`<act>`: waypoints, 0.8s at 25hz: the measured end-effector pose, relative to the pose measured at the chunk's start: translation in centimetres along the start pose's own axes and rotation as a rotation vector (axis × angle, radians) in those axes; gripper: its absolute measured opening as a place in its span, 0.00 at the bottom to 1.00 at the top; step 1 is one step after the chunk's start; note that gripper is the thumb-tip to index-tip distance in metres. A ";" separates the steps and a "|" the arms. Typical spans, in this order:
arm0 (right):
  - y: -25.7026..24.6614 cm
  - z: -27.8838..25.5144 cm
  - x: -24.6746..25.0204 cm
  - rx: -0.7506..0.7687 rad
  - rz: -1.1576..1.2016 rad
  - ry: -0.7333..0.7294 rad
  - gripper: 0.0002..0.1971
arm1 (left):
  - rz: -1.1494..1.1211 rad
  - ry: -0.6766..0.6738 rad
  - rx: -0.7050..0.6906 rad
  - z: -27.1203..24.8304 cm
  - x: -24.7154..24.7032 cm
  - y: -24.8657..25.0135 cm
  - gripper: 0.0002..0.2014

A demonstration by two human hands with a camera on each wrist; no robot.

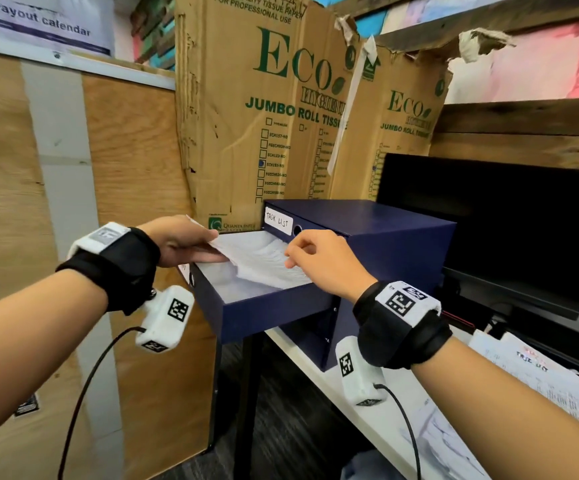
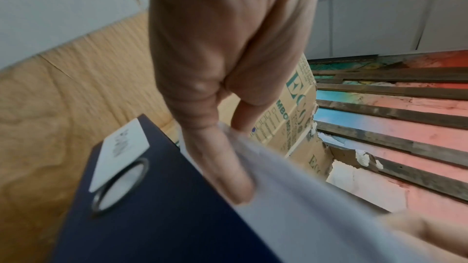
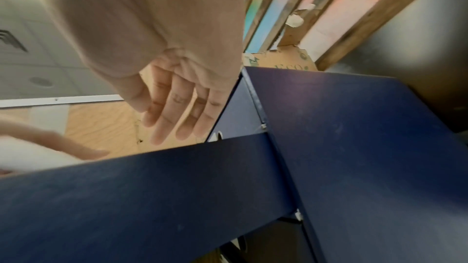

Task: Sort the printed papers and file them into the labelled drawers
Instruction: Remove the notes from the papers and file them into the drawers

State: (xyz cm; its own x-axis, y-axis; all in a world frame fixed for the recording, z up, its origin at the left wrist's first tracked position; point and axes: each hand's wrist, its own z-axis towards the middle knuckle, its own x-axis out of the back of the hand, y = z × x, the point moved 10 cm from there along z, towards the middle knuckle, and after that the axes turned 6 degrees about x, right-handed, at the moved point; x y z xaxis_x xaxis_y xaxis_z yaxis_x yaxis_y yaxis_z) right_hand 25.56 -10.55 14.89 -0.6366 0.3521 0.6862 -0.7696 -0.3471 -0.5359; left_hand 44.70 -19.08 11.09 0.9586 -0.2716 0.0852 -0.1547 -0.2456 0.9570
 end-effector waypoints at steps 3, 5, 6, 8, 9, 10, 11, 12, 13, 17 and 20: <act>-2.0 -0.4 -2.3 0.121 -0.027 -0.139 0.10 | 0.080 -0.123 0.033 1.0 -2.6 -0.4 0.09; -2.8 -0.9 -4.4 0.156 -0.028 -0.281 0.15 | 0.150 -0.128 0.024 1.4 -3.0 -0.4 0.09; -3.0 -1.2 -5.4 0.160 -0.034 -0.360 0.18 | 0.181 -0.106 0.009 1.8 -2.8 -0.3 0.10; -2.7 -1.5 -7.5 0.127 -0.088 -0.500 0.26 | 0.275 -0.032 -0.040 2.6 -2.0 -0.1 0.10; -2.4 -1.5 -8.4 0.108 -0.152 -0.555 0.30 | 0.327 0.006 -0.070 2.9 -1.6 0.1 0.10; -1.9 -1.4 -9.1 0.089 -0.231 -0.599 0.35 | 0.379 0.034 -0.105 3.2 -1.3 0.2 0.09; -1.4 -1.2 -9.6 0.060 -0.307 -0.633 0.40 | 0.415 0.049 -0.131 3.5 -0.9 0.3 0.10; -0.7 -0.9 -9.8 0.018 -0.367 -0.654 0.42 | 0.433 0.069 -0.158 3.7 -0.6 0.5 0.10; -0.2 -0.7 -9.8 -0.027 -0.397 -0.667 0.43 | 0.470 0.110 -0.180 3.8 -0.1 0.6 0.08; 0.4 -0.1 -9.4 -0.080 -0.369 -0.685 0.38 | 0.752 0.424 -0.391 2.3 2.5 3.2 0.14; 0.2 0.0 -9.0 -0.010 -0.302 -0.623 0.34 | 0.809 0.524 -0.349 1.6 4.8 2.8 0.10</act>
State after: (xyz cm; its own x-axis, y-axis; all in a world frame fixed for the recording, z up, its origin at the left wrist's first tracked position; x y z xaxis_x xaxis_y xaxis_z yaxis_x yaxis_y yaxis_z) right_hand 31.16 -13.79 8.61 -0.2496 -0.1343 0.9590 -0.9110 -0.3031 -0.2796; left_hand 48.47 -22.54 13.75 0.5952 0.2255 0.7713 -0.8032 0.1381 0.5795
